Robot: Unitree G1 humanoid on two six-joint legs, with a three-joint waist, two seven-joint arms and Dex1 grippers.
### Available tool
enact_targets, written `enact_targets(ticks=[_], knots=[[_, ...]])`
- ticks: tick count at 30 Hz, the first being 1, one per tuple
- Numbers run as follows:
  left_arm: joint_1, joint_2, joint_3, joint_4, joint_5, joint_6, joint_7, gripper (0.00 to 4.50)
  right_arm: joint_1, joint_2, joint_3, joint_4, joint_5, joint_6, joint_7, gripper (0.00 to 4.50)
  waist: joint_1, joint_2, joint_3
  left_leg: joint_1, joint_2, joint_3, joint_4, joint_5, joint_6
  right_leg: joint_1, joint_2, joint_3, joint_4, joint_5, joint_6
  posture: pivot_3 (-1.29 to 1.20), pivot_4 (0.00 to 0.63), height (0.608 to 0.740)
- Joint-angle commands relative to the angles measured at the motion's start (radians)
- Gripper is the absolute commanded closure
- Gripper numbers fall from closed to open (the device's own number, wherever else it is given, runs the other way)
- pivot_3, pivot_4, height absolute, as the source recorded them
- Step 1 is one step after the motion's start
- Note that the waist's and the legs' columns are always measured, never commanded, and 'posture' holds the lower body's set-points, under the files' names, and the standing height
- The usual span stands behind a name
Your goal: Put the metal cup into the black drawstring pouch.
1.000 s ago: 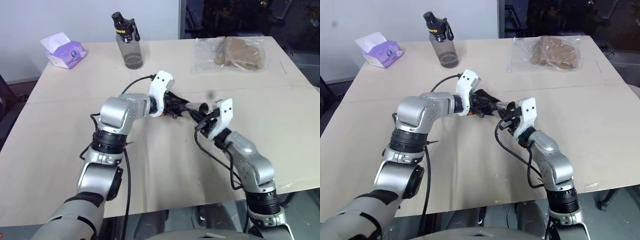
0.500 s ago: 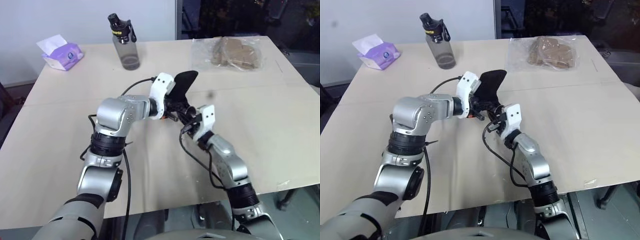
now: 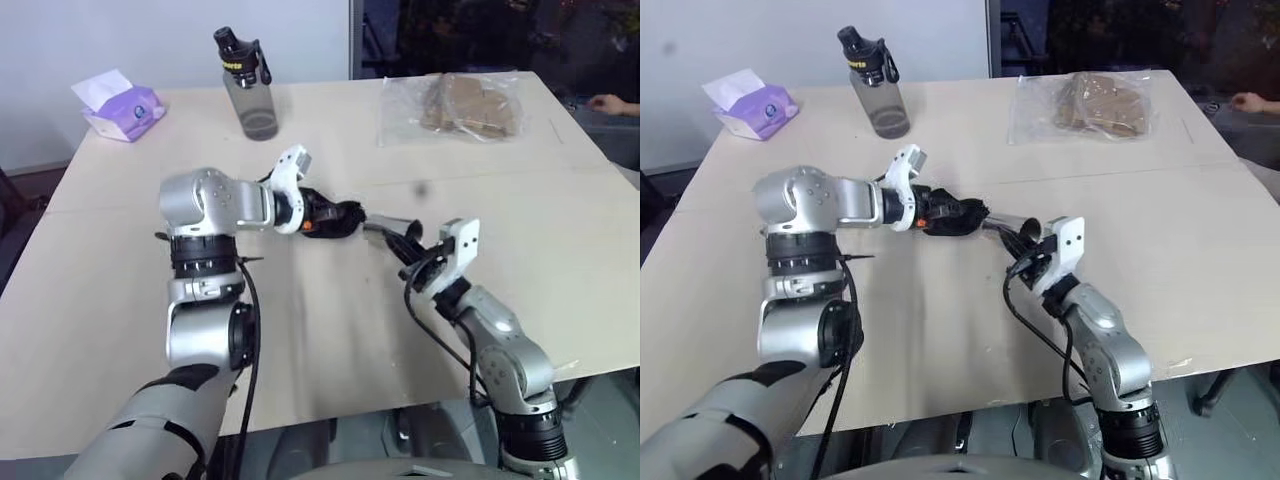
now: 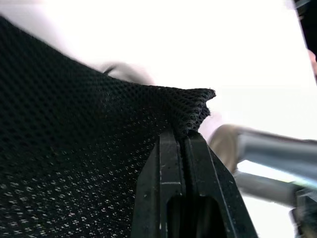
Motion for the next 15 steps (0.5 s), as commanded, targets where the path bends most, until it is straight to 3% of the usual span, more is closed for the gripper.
enact_targets(ticks=[1, 4, 10, 15], knots=[[-0.004, 0.010, -0.035, -0.023, -0.023, 0.004, -0.011, 4.50, -0.057, 0.072, -0.020, 0.064, 0.064, -0.052, 0.014, 4.49, 0.002, 0.000, 0.000, 0.000, 0.000, 0.000, 0.000, 0.000, 0.000, 0.000, 0.000, 0.000, 0.000, 0.000, 0.000, 0.00, 0.150, 0.740], [0.011, 0.004, -0.048, -0.030, -0.020, -0.009, -0.008, 4.50, -0.087, 0.128, -0.050, 0.152, 0.122, -0.083, 0.032, 4.49, 0.005, 0.000, 0.000, 0.000, 0.000, -0.002, 0.000, 0.000, 0.000, 0.000, -0.001, 0.000, 0.000, 0.000, 0.000, 0.00, 0.150, 0.740], [0.028, -0.047, -0.010, -0.017, -0.004, -0.054, 0.034, 4.50, -0.076, 0.104, 0.014, 0.326, 0.068, -0.167, 0.091, 4.49, 0.005, 0.000, 0.000, -0.002, -0.001, -0.003, -0.001, 0.000, -0.001, -0.001, -0.001, 0.000, -0.002, 0.000, 0.000, 0.00, 0.150, 0.740], [0.070, -0.072, -0.013, -0.029, 0.001, -0.095, 0.066, 4.50, -0.078, 0.137, -0.020, 0.337, 0.137, -0.211, 0.104, 4.49, 0.002, 0.000, 0.000, -0.001, 0.000, -0.002, -0.002, 0.000, -0.001, -0.003, -0.001, 0.002, 0.000, 0.000, 0.000, 0.00, 0.150, 0.740]])
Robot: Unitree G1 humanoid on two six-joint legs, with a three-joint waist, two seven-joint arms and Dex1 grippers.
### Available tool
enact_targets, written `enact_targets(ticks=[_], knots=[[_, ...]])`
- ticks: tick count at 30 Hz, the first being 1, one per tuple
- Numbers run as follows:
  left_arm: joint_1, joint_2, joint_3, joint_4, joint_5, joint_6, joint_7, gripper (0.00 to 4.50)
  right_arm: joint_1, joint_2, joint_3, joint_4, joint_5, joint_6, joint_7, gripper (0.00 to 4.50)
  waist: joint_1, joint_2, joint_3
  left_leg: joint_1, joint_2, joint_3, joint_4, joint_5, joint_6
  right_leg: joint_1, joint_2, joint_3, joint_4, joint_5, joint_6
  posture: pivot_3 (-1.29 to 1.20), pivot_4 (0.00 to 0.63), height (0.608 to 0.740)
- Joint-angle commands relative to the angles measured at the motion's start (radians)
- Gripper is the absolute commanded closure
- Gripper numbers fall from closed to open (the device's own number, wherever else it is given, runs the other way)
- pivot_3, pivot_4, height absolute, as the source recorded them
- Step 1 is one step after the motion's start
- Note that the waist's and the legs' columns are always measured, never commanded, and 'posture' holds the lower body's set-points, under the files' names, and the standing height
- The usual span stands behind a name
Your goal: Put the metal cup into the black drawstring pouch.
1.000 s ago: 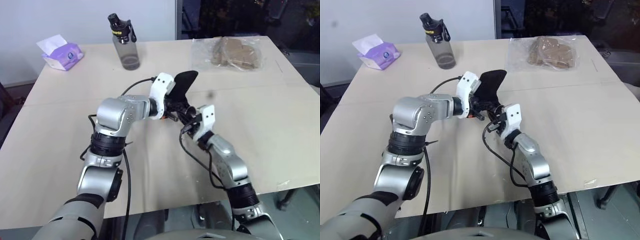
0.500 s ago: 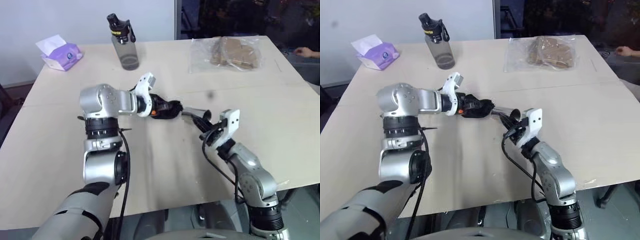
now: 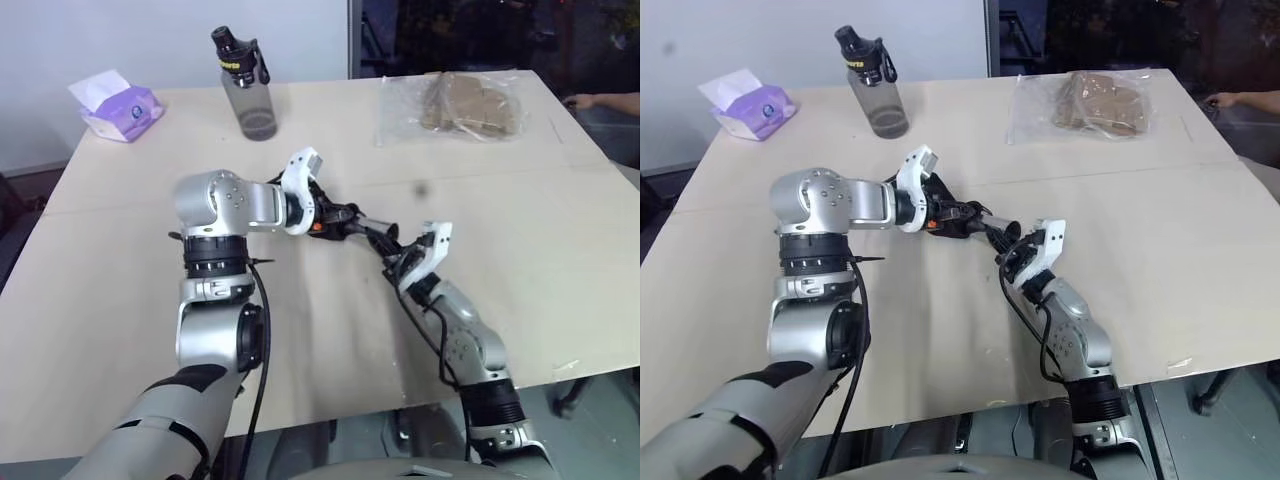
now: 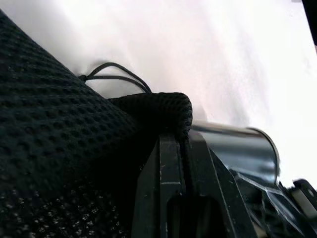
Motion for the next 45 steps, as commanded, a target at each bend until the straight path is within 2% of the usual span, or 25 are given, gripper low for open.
enact_targets(ticks=[1, 5, 12, 19, 25, 28, 31, 34, 37, 43, 45], knots=[[0.030, 0.001, -0.007, -0.038, -0.005, -0.018, 0.013, 4.50, -0.001, 0.092, -0.038, -0.044, 0.095, -0.019, 0.012, 4.49, 0.001, 0.000, 0.000, 0.000, 0.000, 0.000, 0.000, 0.000, 0.000, 0.000, 0.000, 0.000, 0.000, 0.000, 0.000, 0.00, 0.150, 0.740], [0.046, 0.014, -0.003, -0.041, -0.009, -0.024, 0.017, 4.50, 0.012, 0.065, -0.071, -0.112, 0.206, 0.021, 0.027, 4.49, 0.002, 0.000, 0.000, -0.001, 0.000, 0.000, 0.000, 0.000, 0.000, -0.001, 0.000, 0.001, 0.000, 0.000, 0.000, 0.00, 0.150, 0.740], [0.056, 0.016, 0.024, -0.041, -0.016, -0.010, 0.031, 4.50, 0.036, 0.036, -0.030, -0.161, 0.253, 0.085, 0.061, 4.49, 0.002, 0.000, 0.000, -0.002, 0.000, 0.000, 0.000, 0.000, 0.000, -0.003, 0.000, 0.001, 0.001, 0.000, 0.000, 0.00, 0.150, 0.740], [-0.001, -0.046, 0.165, -0.027, -0.016, 0.042, 0.101, 4.50, -0.017, 0.074, 0.000, 0.017, 0.200, 0.036, 0.121, 4.49, 0.002, 0.000, 0.000, -0.002, 0.000, 0.001, 0.000, 0.000, 0.000, -0.003, 0.000, 0.001, 0.002, 0.000, 0.000, 0.00, 0.150, 0.740], [0.002, -0.075, 0.204, -0.059, -0.018, 0.070, 0.133, 4.50, -0.052, 0.077, 0.010, 0.186, 0.121, -0.032, 0.151, 4.49, -0.001, -0.002, -0.001, -0.001, 0.000, 0.002, 0.000, 0.000, 0.000, -0.003, 0.000, 0.002, 0.002, 0.000, 0.000, 0.00, 0.150, 0.740], [0.024, -0.076, 0.190, -0.085, -0.027, 0.084, 0.134, 4.50, -0.093, 0.089, -0.008, 0.236, 0.075, -0.092, 0.109, 4.49, -0.001, -0.002, -0.001, 0.001, 0.000, 0.002, 0.000, 0.001, -0.002, -0.003, 0.000, 0.002, 0.004, 0.000, 0.000, 0.00, 0.150, 0.740], [0.042, -0.073, 0.176, -0.106, -0.039, 0.084, 0.133, 4.50, -0.145, 0.071, 0.017, 0.277, -0.061, -0.199, 0.039, 4.49, 0.000, -0.002, -0.001, 0.001, 0.000, 0.003, 0.000, 0.003, -0.005, -0.003, 0.000, 0.002, 0.007, 0.000, -0.001, 0.00, 0.150, 0.740], [0.055, -0.065, 0.149, -0.134, -0.063, 0.084, 0.115, 4.50, -0.190, 0.044, 0.089, 0.314, -0.229, -0.279, 0.009, 4.49, 0.005, -0.003, -0.002, 0.001, 0.000, 0.003, 0.000, 0.004, -0.007, -0.002, 0.001, 0.001, 0.008, 0.001, -0.001, 0.00, 0.150, 0.740], [0.072, -0.050, 0.096, -0.174, -0.070, 0.073, 0.091, 4.50, -0.208, 0.027, 0.155, 0.332, -0.327, -0.308, 0.037, 4.49, 0.000, -0.003, -0.002, 0.001, -0.001, 0.004, 0.001, 0.004, -0.007, -0.002, 0.001, 0.002, 0.008, 0.001, -0.001, 0.00, 0.150, 0.740], [0.137, 0.001, -0.073, -0.258, -0.091, -0.096, -0.028, 4.50, -0.231, -0.026, 0.221, 0.306, -0.394, -0.289, 0.159, 4.49, -0.002, -0.002, -0.002, 0.002, 0.000, 0.003, 0.000, 0.004, -0.007, -0.003, 0.001, 0.003, 0.008, 0.001, -0.001, 0.00, 0.150, 0.740], [0.153, 0.012, -0.085, -0.289, -0.122, -0.114, -0.073, 4.50, -0.251, -0.005, 0.161, 0.289, -0.311, -0.241, 0.177, 4.49, -0.003, -0.002, -0.002, 0.002, 0.000, 0.003, 0.000, 0.004, -0.007, -0.003, 0.001, 0.003, 0.007, 0.001, -0.001, 0.00, 0.150, 0.740]])
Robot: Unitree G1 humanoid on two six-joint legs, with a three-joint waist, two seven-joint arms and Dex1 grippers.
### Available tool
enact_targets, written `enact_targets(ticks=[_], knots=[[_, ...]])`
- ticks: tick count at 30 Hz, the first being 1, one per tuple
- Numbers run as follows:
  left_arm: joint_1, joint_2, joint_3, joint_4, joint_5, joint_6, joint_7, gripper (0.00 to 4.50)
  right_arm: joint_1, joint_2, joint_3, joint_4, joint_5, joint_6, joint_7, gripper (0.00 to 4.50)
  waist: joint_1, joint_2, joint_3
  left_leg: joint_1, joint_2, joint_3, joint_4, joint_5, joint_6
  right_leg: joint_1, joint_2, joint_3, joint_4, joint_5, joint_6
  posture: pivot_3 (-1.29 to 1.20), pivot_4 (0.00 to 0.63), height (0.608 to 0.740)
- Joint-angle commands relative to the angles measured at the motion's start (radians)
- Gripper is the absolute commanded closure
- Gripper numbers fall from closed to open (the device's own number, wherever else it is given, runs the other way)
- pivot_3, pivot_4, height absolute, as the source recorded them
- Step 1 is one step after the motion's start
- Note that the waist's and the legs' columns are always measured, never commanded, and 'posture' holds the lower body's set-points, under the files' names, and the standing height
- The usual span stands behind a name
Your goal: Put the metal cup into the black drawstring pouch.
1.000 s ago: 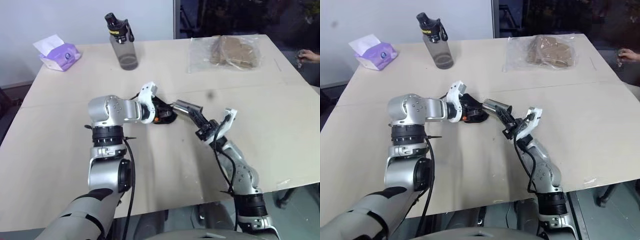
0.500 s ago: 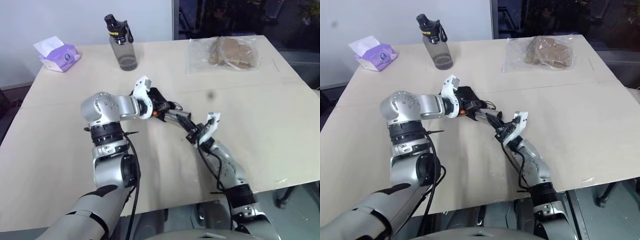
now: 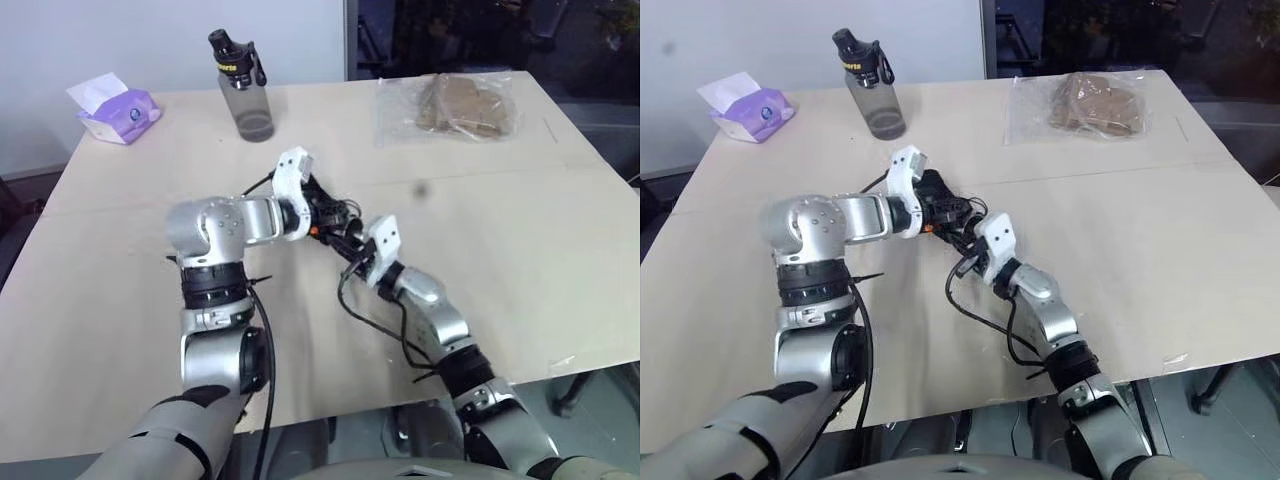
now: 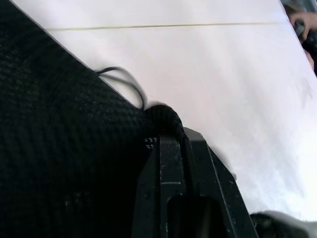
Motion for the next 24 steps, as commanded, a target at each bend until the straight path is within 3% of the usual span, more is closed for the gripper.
enact_targets(ticks=[1, 5, 9, 11, 16, 18, 20, 22, 24], knots=[[0.028, 0.018, -0.048, -0.078, -0.071, -0.041, -0.093, 4.50, -0.046, 0.048, -0.079, -0.045, 0.139, 0.097, 0.045, 4.49, 0.000, 0.000, 0.000, 0.000, 0.000, 0.000, 0.000, 0.000, 0.000, 0.000, 0.000, 0.000, 0.000, 0.000, 0.000, 0.00, 0.150, 0.740], [0.048, 0.031, -0.014, -0.087, -0.096, -0.056, -0.107, 4.50, -0.102, 0.096, -0.272, -0.012, 0.322, 0.192, 0.001, 4.49, 0.004, 0.000, 0.000, -0.002, 0.000, -0.004, 0.000, 0.000, 0.000, -0.002, 0.000, -0.001, 0.000, 0.000, 0.000, 0.00, 0.150, 0.740], [0.049, 0.017, 0.030, -0.104, -0.141, -0.033, -0.102, 4.50, -0.105, 0.096, -0.282, 0.011, 0.299, 0.192, 0.008, 4.49, 0.004, 0.000, 0.000, -0.003, -0.001, -0.005, 0.000, 0.000, 0.000, -0.002, 0.000, -0.001, -0.001, 0.000, 0.000, 0.00, 0.150, 0.740], [0.046, 0.011, 0.030, -0.120, -0.164, -0.024, -0.110, 4.50, -0.098, 0.090, -0.218, 0.000, 0.228, 0.162, 0.020, 4.49, 0.003, 0.001, 0.001, -0.003, -0.001, -0.004, -0.001, 0.000, 0.000, -0.002, 0.000, -0.001, -0.002, 0.000, 0.000, 0.00, 0.150, 0.740], [0.014, -0.007, 0.040, -0.121, -0.200, 0.009, -0.111, 4.50, -0.129, -0.011, 0.043, 0.028, -0.137, -0.066, 0.016, 4.49, -0.001, 0.001, 0.001, -0.003, -0.001, 0.000, -0.002, 0.000, 0.000, -0.003, 0.000, -0.001, -0.002, 0.000, 0.000, 0.00, 0.150, 0.740], [0.009, 0.000, 0.031, -0.123, -0.209, 0.007, -0.120, 4.50, -0.154, -0.029, 0.070, 0.061, -0.195, -0.132, 0.001, 4.49, 0.000, 0.000, 0.001, -0.003, -0.001, 0.001, -0.002, 0.000, 0.000, -0.004, 0.000, -0.001, -0.001, 0.000, 0.000, 0.00, 0.150, 0.740], [0.009, 0.004, 0.027, -0.127, -0.218, 0.015, -0.125, 4.50, -0.163, 0.006, 0.010, 0.067, -0.119, -0.098, -0.003, 4.49, 0.001, 0.000, 0.000, -0.003, -0.001, 0.001, -0.002, 0.000, 0.000, -0.004, 0.000, -0.001, -0.001, 0.000, 0.000, 0.00, 0.150, 0.740], [0.017, 0.015, 0.020, -0.142, -0.235, 0.022, -0.134, 4.50, -0.181, 0.073, -0.141, 0.046, 0.102, 0.107, -0.011, 4.49, 0.001, 0.000, 0.001, -0.003, 0.000, 0.000, -0.002, 0.000, 0.000, -0.004, 0.000, -0.001, -0.001, 0.000, 0.000, 0.00, 0.150, 0.740], [0.023, 0.017, 0.023, -0.156, -0.253, 0.031, -0.135, 4.50, -0.190, 0.062, -0.168, 0.042, 0.110, 0.121, 0.009, 4.49, 0.003, 0.000, 0.001, -0.003, 0.001, -0.004, -0.002, 0.000, 0.000, -0.004, 0.000, 0.000, -0.001, 0.000, 0.000, 0.00, 0.150, 0.740]])
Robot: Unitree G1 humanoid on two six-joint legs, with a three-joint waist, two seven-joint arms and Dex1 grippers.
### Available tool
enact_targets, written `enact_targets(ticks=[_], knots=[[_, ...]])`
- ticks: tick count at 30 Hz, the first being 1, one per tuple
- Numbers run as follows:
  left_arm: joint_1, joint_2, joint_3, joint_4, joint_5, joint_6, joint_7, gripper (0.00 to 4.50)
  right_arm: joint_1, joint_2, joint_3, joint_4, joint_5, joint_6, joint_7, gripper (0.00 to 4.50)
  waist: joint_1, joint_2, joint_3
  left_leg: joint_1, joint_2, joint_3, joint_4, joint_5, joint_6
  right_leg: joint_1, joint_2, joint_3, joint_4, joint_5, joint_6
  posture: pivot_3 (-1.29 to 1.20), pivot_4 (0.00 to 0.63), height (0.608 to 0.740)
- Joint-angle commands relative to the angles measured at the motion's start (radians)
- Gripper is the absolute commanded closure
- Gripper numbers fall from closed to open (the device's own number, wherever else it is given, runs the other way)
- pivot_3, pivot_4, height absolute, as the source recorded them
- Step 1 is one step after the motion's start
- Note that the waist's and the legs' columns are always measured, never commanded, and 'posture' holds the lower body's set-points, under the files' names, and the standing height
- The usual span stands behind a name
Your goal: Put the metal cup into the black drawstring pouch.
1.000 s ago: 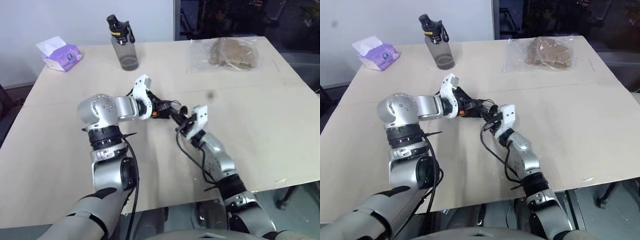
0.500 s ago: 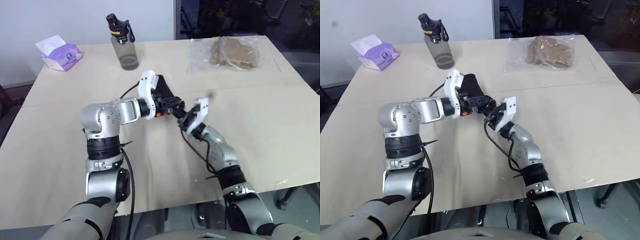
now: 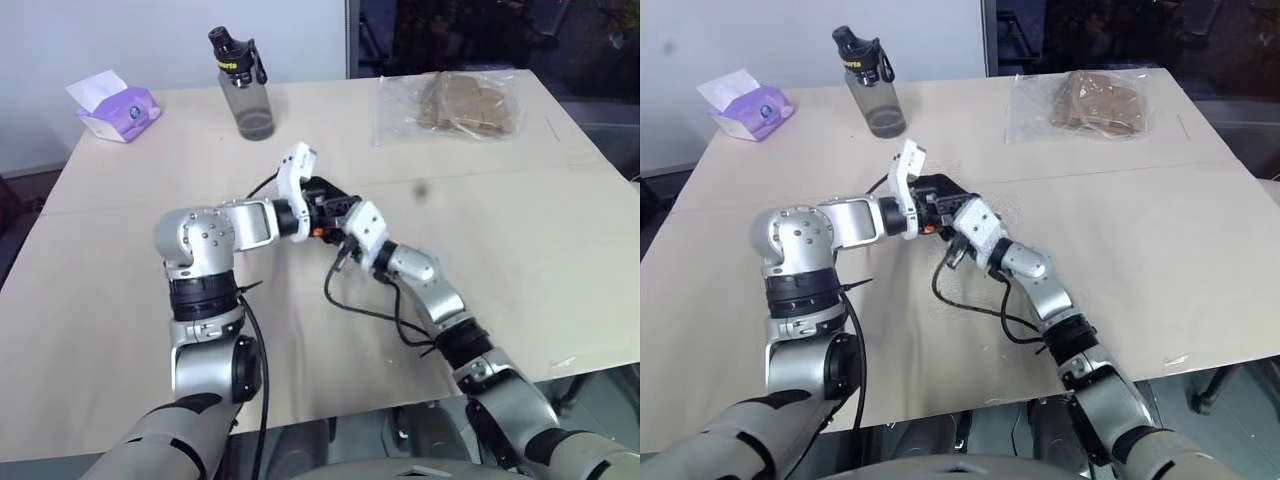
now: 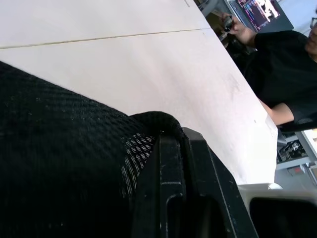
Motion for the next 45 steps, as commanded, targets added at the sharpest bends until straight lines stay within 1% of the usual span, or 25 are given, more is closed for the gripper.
enact_targets(ticks=[1, 3, 4, 5, 7, 9, 10, 12, 13, 14, 15, 16, 18, 19, 20, 21, 22, 24, 25, 28, 32, 34, 38, 41, 45], knots=[[-0.014, -0.006, -0.011, -0.071, -0.077, 0.019, -0.038, 4.50, -0.033, -0.047, 0.004, -0.042, -0.009, 0.025, 0.033, 4.49, 0.002, 0.000, 0.000, 0.000, 0.000, 0.000, 0.000, 0.000, 0.000, 0.000, 0.000, 0.000, -0.001, 0.000, 0.000, 0.00, 0.150, 0.740], [-0.017, -0.012, -0.007, -0.062, -0.075, 0.004, -0.025, 4.50, -0.035, -0.152, 0.177, -0.048, -0.242, -0.124, 0.052, 4.49, 0.005, 0.000, 0.000, -0.001, -0.002, -0.001, 0.000, 0.000, 0.000, 0.000, -0.001, 0.000, -0.001, 0.000, 0.000, 0.00, 0.150, 0.740], [-0.021, -0.019, -0.002, -0.052, -0.072, -0.012, -0.015, 4.50, -0.037, -0.194, 0.243, -0.049, -0.321, -0.181, 0.067, 4.49, 0.004, 0.000, 0.000, -0.001, -0.003, 0.000, 0.000, 0.000, 0.000, 0.000, -0.001, -0.001, -0.002, 0.000, 0.000, 0.00, 0.150, 0.740], [-0.031, -0.032, 0.014, -0.034, -0.070, -0.018, -0.001, 4.50, -0.039, -0.212, 0.267, -0.048, -0.347, -0.206, 0.069, 4.49, 0.002, 0.000, 0.000, -0.001, -0.004, 0.003, 0.000, 0.000, 0.000, 0.000, -0.002, 0.000, -0.003, 0.000, 0.001, 0.00, 0.150, 0.740], [-0.047, -0.039, 0.031, 0.011, -0.045, -0.054, 0.027, 4.50, -0.044, -0.199, 0.187, -0.072, -0.261, -0.093, 0.050, 4.49, -0.002, 0.000, 0.000, -0.001, -0.003, 0.004, 0.000, 0.000, 0.000, 0.000, -0.001, 0.000, -0.003, 0.000, 0.001, 0.00, 0.150, 0.740], [-0.047, -0.029, 0.029, 0.041, -0.026, -0.086, 0.043, 4.50, -0.045, -0.224, 0.148, -0.098, -0.252, -0.056, 0.042, 3.73, -0.003, 0.000, 0.000, 0.000, -0.002, 0.002, -0.001, 0.000, 0.000, 0.000, 0.000, 0.000, -0.001, 0.000, 0.000, 0.00, 0.150, 0.740], [-0.044, -0.024, 0.024, 0.049, -0.021, -0.096, 0.046, 4.50, -0.041, -0.238, 0.147, -0.111, -0.257, -0.047, 0.052, 3.49, -0.002, 0.000, 0.000, 0.000, -0.001, 0.002, -0.001, 0.000, 0.000, 0.000, 0.001, 0.000, -0.001, 0.000, 0.000, 0.00, 0.150, 0.740], [-0.018, 0.008, -0.018, 0.054, 0.010, -0.139, 0.040, 4.50, -0.007, -0.272, 0.119, -0.223, -0.232, 0.052, 0.069, 2.51, 0.000, 0.000, 0.000, 0.000, -0.002, 0.002, -0.001, 0.000, 0.000, 0.000, 0.001, 0.000, -0.001, 0.000, 0.000, 0.00, 0.150, 0.740], [-0.002, 0.027, -0.043, 0.051, 0.025, -0.162, 0.029, 4.50, 0.012, -0.294, 0.105, -0.294, -0.225, 0.118, 0.073, 2.22, 0.000, 0.000, 0.000, -0.001, -0.002, 0.002, 0.000, 0.000, 0.000, 0.000, 0.000, 0.000, -0.002, 0.000, 0.000, 0.00, 0.150, 0.740], [0.009, 0.038, -0.061, 0.047, 0.032, -0.176, 0.021, 4.50, 0.026, -0.309, 0.096, -0.343, -0.220, 0.162, 0.073, 1.79, 0.001, 0.000, 0.000, -0.001, -0.002, 0.002, 0.000, 0.000, 0.000, 0.000, 0.000, 0.000, -0.002, 0.000, 0.000, 0.00, 0.150, 0.740], [0.016, 0.046, -0.069, 0.044, 0.037, -0.189, 0.017, 4.50, 0.051, -0.330, 0.078, -0.426, -0.184, 0.228, 0.090, 1.55, 0.002, 0.000, 0.000, -0.001, -0.003, 0.002, 0.000, 0.000, 0.000, 0.000, -0.001, 0.000, -0.002, 0.000, 0.000, 0.00, 0.150, 0.740], [0.019, 0.053, -0.071, 0.045, 0.033, -0.196, 0.011, 4.50, 0.076, -0.351, 0.053, -0.523, -0.119, 0.341, 0.115, 1.55, 0.004, 0.000, 0.000, -0.001, -0.003, 0.001, -0.001, 0.000, 0.000, 0.000, -0.001, 0.000, -0.003, 0.000, 0.000, 0.00, 0.150, 0.740], [0.019, 0.068, -0.073, 0.048, 0.027, -0.210, -0.002, 4.50, 0.114, -0.394, 0.015, -0.669, -0.052, 0.452, 0.140, 1.55, 0.009, 0.000, 0.000, -0.002, -0.003, -0.001, -0.001, 0.000, 0.000, 0.000, -0.001, -0.001, -0.004, 0.000, 0.000, 0.00, 0.150, 0.740], [0.018, 0.078, -0.077, 0.049, 0.025, -0.220, -0.014, 4.50, 0.127, -0.416, 0.012, -0.715, -0.044, 0.484, 0.144, 1.02, 0.009, 0.000, 0.000, -0.004, -0.003, -0.002, -0.001, 0.000, 0.000, 0.000, -0.001, -0.003, -0.004, 0.000, 0.000, 0.00, 0.150, 0.740], [0.014, 0.090, -0.077, 0.049, 0.018, -0.223, -0.026, 4.50, 0.138, -0.431, 0.008, -0.751, -0.048, 0.504, 0.131, 0.60, 0.008, 0.000, 0.000, -0.003, -0.003, -0.002, -0.001, 0.000, 0.000, 0.000, -0.001, -0.002, -0.004, 0.000, 0.000, 0.00, 0.150, 0.740], [0.008, 0.102, -0.073, 0.051, 0.011, -0.224, -0.036, 4.50, 0.147, -0.436, -0.002, -0.790, -0.034, 0.546, 0.116, 0.29, 0.007, 0.000, 0.000, -0.003, -0.003, -0.002, -0.001, 0.000, 0.000, 0.000, -0.001, -0.002, -0.004, 0.000, 0.000, 0.00, 0.150, 0.740], [0.002, 0.113, -0.072, 0.054, 0.009, -0.226, -0.042, 4.50, 0.156, -0.438, -0.009, -0.821, -0.010, 0.588, 0.111, 0.12, 0.007, 0.000, 0.000, -0.002, -0.004, -0.002, -0.001, 0.000, 0.000, 0.000, -0.001, -0.002, -0.004, 0.000, 0.000, 0.00, 0.150, 0.740], [-0.009, 0.147, -0.080, 0.060, 0.013, -0.239, -0.067, 4.50, 0.176, -0.461, 0.001, -0.868, 0.005, 0.624, 0.120, 0.12, 0.004, 0.000, 0.000, -0.002, -0.003, -0.001, -0.001, 0.000, 0.000, 0.000, 0.000, -0.002, -0.003, 0.000, 0.000, 0.00, 0.150, 0.740], [-0.016, 0.163, -0.080, 0.062, 0.011, -0.241, -0.081, 4.50, 0.179, -0.459, 0.001, -0.866, -0.004, 0.628, 0.101, 0.12, 0.003, 0.000, 0.000, -0.002, -0.003, -0.001, -0.001, 0.000, 0.000, 0.000, 0.000, -0.002, -0.003, 0.000, 0.000, 0.00, 0.150, 0.740], [-0.034, 0.209, -0.079, 0.060, -0.003, -0.238, -0.120, 4.50, 0.168, -0.470, 0.051, -0.764, -0.117, 0.558, 0.028, 0.12, 0.004, 0.000, 0.000, -0.001, -0.003, 0.000, -0.001, 0.000, 0.000, 0.000, 0.000, -0.002, -0.002, 0.000, 0.000, 0.00, 0.150, 0.740], [-0.041, 0.251, -0.092, 0.045, -0.008, -0.229, -0.142, 4.50, 0.095, -0.362, 0.063, -0.524, -0.174, 0.442, -0.090, 0.12, 0.000, 0.000, 0.000, -0.001, -0.004, 0.002, 0.000, 0.000, 0.000, 0.000, -0.001, -0.001, -0.003, 0.000, 0.000, 0.00, 0.150, 0.740], [-0.041, 0.261, -0.097, 0.042, -0.008, -0.231, -0.144, 4.50, 0.052, -0.315, 0.067, -0.395, -0.195, 0.353, -0.118, 0.12, 0.001, 0.000, 0.000, -0.001, -0.003, 0.002, -0.001, 0.000, 0.000, 0.000, -0.001, 0.000, -0.002, 0.000, 0.000, 0.00, 0.150, 0.740], [-0.039, 0.257, -0.089, 0.031, -0.007, -0.228, -0.122, 4.50, -0.030, -0.208, 0.035, -0.158, -0.183, 0.210, -0.161, 0.12, 0.000, 0.000, 0.000, -0.001, -0.003, 0.002, -0.002, 0.000, 0.000, -0.001, -0.001, 0.000, -0.003, 0.000, 0.000, 0.00, 0.150, 0.740], [-0.032, 0.254, -0.079, 0.010, -0.017, -0.214, -0.105, 4.50, -0.041, -0.176, 0.020, -0.105, -0.164, 0.165, -0.141, 0.89, 0.003, 0.000, 0.000, -0.001, -0.003, 0.001, -0.004, 0.000, 0.000, -0.001, -0.001, -0.001, -0.005, 0.000, 0.000, 0.00, 0.150, 0.740], [-0.018, 0.249, -0.068, -0.012, -0.027, -0.203, -0.088, 4.50, -0.028, -0.177, 0.013, -0.111, -0.167, 0.129, -0.138, 2.65, 0.002, 0.001, 0.000, -0.002, -0.003, 0.000, -0.005, 0.000, 0.000, -0.001, -0.001, -0.001, -0.007, 0.000, 0.000, 0.00, 0.150, 0.740]])
